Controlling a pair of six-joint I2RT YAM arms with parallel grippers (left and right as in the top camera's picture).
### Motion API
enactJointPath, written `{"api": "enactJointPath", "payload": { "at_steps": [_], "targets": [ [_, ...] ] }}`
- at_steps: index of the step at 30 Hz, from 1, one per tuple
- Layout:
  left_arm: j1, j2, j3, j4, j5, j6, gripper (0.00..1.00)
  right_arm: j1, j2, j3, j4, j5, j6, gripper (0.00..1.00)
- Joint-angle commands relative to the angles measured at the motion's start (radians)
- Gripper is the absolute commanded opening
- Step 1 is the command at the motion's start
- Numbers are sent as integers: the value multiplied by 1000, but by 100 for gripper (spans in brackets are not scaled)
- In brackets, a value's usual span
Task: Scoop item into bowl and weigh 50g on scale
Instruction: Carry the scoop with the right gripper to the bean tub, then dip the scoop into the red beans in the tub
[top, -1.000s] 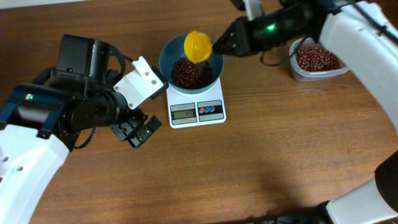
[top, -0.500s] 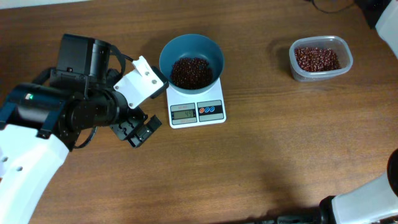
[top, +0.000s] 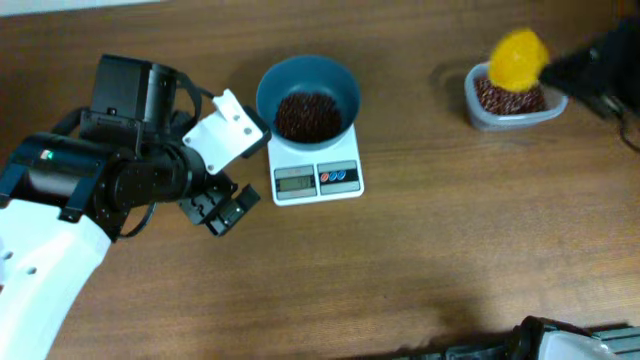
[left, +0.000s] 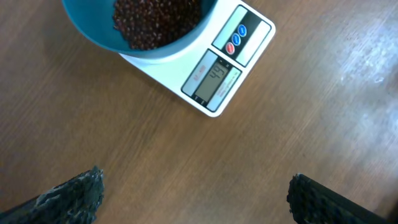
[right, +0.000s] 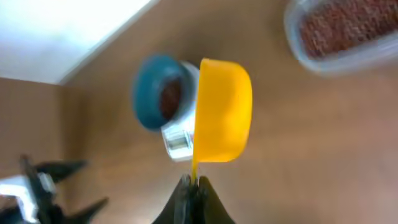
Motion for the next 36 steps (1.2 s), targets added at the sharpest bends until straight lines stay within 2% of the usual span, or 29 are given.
{"api": "enactJointPath", "payload": {
  "at_steps": [1,7,10,13,16,19,21,26,36],
  "targets": [
    [-3,-5,10,2,1,12,99,-5,-54,-56,-62,151,-35,4],
    [-3,-5,10,2,1,12,99,-5,-66,-95,10,168,-193,4],
    [-3,-5,10,2,1,12,99,-5,-4,-95,96,170,-193,4],
    [-3,-5,10,2,1,12,99,-5,138,-95,207,176,-193,4],
    [-3,-5,10,2,1,12,99,-5,285,-95,233,230,-184,4],
    [-3,-5,10,2,1,12,99,2,417,-95,253,324,-95,4],
    [-3,-5,10,2,1,12,99,23,463,-95,322,326,-90,4],
    [-3,-5,10,2,1,12,99,63,482,-96,428,472,-57,4],
    [-3,-5,10,2,1,12,99,147,557,-108,467,480,-57,4]
  ]
}}
